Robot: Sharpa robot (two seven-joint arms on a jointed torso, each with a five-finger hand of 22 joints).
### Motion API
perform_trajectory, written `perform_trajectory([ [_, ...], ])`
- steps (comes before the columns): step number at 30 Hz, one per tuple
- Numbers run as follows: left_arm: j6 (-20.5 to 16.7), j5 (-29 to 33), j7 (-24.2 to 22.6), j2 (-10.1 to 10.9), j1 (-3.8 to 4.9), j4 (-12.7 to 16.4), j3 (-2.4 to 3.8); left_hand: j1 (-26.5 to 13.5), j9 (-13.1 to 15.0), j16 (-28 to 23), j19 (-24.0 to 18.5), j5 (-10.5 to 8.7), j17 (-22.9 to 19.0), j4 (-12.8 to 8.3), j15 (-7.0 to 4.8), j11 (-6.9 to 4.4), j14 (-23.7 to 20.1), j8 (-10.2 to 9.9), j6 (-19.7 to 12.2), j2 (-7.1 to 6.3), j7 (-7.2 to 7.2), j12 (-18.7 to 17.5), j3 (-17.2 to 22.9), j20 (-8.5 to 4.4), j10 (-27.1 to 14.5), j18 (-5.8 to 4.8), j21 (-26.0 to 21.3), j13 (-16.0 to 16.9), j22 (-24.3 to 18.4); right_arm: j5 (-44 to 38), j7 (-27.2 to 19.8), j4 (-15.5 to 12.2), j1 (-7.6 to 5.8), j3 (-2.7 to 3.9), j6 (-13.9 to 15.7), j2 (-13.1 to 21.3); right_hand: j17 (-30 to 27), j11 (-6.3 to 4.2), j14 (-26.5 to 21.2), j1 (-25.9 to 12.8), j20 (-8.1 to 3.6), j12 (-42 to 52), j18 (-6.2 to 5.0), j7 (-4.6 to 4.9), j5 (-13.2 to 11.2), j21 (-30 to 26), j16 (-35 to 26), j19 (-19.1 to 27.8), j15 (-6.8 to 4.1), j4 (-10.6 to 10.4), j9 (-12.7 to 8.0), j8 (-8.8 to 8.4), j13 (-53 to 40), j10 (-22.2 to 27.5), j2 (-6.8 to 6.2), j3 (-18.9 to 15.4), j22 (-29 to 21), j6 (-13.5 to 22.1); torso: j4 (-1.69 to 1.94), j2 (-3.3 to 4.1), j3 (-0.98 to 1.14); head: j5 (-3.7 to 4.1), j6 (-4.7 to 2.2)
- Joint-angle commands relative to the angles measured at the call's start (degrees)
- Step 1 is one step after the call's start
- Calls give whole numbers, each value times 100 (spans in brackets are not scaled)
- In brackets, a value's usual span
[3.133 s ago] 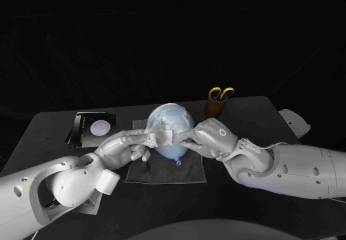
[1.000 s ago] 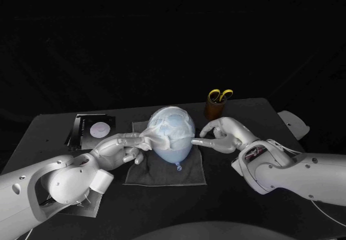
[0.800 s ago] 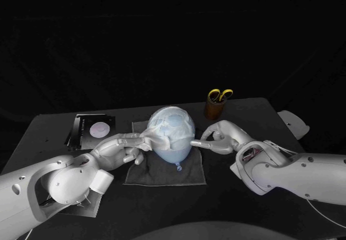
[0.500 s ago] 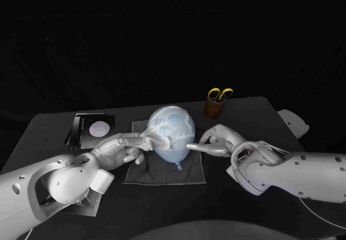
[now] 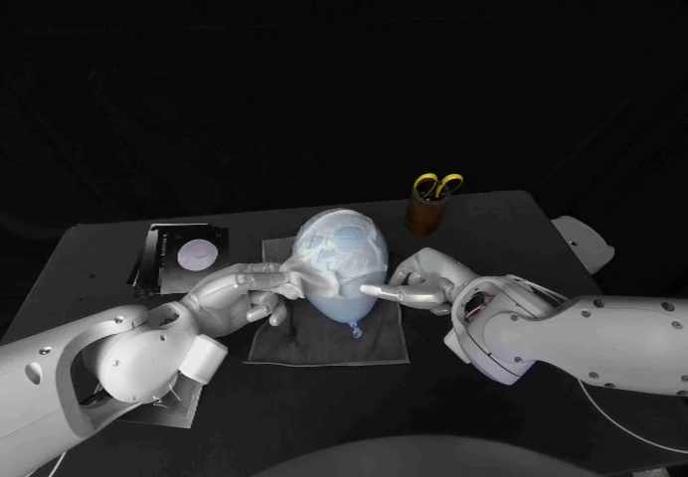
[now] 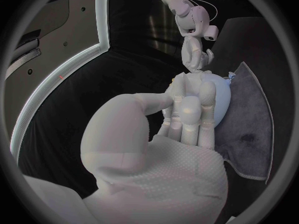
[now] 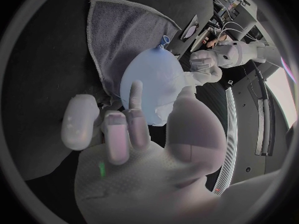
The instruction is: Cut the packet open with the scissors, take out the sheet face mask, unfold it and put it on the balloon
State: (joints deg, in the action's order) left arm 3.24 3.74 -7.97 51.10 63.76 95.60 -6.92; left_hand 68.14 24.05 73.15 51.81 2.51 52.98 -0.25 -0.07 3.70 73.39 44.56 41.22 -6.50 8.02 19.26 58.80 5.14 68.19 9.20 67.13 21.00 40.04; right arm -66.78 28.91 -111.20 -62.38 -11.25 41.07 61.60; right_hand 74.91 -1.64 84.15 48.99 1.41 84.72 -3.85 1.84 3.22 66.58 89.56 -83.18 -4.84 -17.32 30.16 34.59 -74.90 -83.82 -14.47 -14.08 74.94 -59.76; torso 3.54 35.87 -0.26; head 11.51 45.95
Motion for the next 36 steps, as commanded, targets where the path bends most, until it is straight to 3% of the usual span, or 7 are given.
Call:
perform_trajectory([
  [1, 101, -24, -1, -14, 8, 6, 6, -4, 1905, 26, 40, 25, 13, -20, -5, 17, 27, 9, 16, 59, 17, 26, -1, 7, -40, 115, 23, 9, 12, 174, -93, -35, -25, 1, -126, 3, 1486, -41, 579, -49, -23, 20, -24, 1, -11, 30, 30, -14, -42, 0, 7, 14, -1218, -405, -10, -32, 913, 41, -5, 3, 1, -7, 3],
  [13, 101, -25, 14, -23, 8, 12, 5, -4, 1905, 26, 40, 25, 13, -20, -5, 17, 27, 9, 16, 59, 17, 26, -1, 7, -40, 115, 23, 9, 12, 212, 28, 92, -145, 3, -152, -130, 1494, -40, 581, -73, -24, 0, -23, 2, -9, 31, 35, -16, -41, 2, 28, 76, -1208, -396, 96, 53, 921, 90, 6, -1, -3, 10, -4],
  [21, 91, -26, 27, -21, 8, 15, 5, -4, 1905, 26, 40, 25, 13, -20, -5, 17, 27, 9, 16, 59, 17, 26, -1, 7, -40, 115, 23, 9, 12, 127, 65, 217, -167, 3, -119, -293, 1497, -46, 582, 140, -27, 27, -20, -5, -17, 42, 37, -26, -45, 11, 52, 194, -1226, -408, 401, 291, 939, 143, 1, 2, 0, 5, 6],
  [24, 90, -34, 31, -21, 8, 14, 5, -4, 1905, 26, 40, 25, 13, -20, -5, 17, 27, 9, 16, 59, 17, 26, -1, 7, -40, 115, 23, 9, 12, 39, 98, 268, -169, 3, -109, -336, 1489, -47, 580, 479, -27, 17, -22, -7, -29, 31, 32, -27, -46, 29, 51, 252, -1221, -404, 813, 546, 945, 178, 3, -1, -1, 7, 7],
  [29, 86, -40, 37, -22, 8, 12, 5, -6, 1905, 33, 44, 25, 22, -19, -3, 19, 30, 2, 13, 69, 19, 26, -4, 9, -48, 114, 26, 18, 13, -69, 141, 342, -170, 3, -87, -402, 1495, -50, 581, 921, -27, 30, -18, -11, -34, 52, 36, -38, -48, 45, 36, 313, -1230, -411, 1074, 644, 958, 210, -1, -2, 1, 9, 17],
  [31, 85, -41, 39, -22, 8, 12, 5, -6, 1905, 33, 44, 25, 22, -19, -3, 19, 30, 2, 13, 69, 19, 26, -4, 9, -48, 114, 26, 18, 13, -96, 139, 357, -171, 3, -65, -423, 1500, -55, 583, 1186, -29, 42, -15, -15, -28, 71, 39, -48, -50, 58, 19, 338, -1237, -416, 1317, 694, 967, 228, 0, -3, 2, 6, 19],
  [36, 80, -43, 43, -17, 8, 8, 5, -6, 1905, 33, 44, 25, 22, -19, -3, 19, 30, 2, 13, 69, 19, 26, -4, 9, -48, 114, 26, 18, 13, -103, 38, 339, -171, 3, 55, -429, 1507, -72, 584, 2365, -37, 28, -13, -37, 133, 77, 43, -58, -66, 160, -100, 320, -1231, -411, 1766, 895, 975, 318, -4, -1, 2, -2, 17],
])
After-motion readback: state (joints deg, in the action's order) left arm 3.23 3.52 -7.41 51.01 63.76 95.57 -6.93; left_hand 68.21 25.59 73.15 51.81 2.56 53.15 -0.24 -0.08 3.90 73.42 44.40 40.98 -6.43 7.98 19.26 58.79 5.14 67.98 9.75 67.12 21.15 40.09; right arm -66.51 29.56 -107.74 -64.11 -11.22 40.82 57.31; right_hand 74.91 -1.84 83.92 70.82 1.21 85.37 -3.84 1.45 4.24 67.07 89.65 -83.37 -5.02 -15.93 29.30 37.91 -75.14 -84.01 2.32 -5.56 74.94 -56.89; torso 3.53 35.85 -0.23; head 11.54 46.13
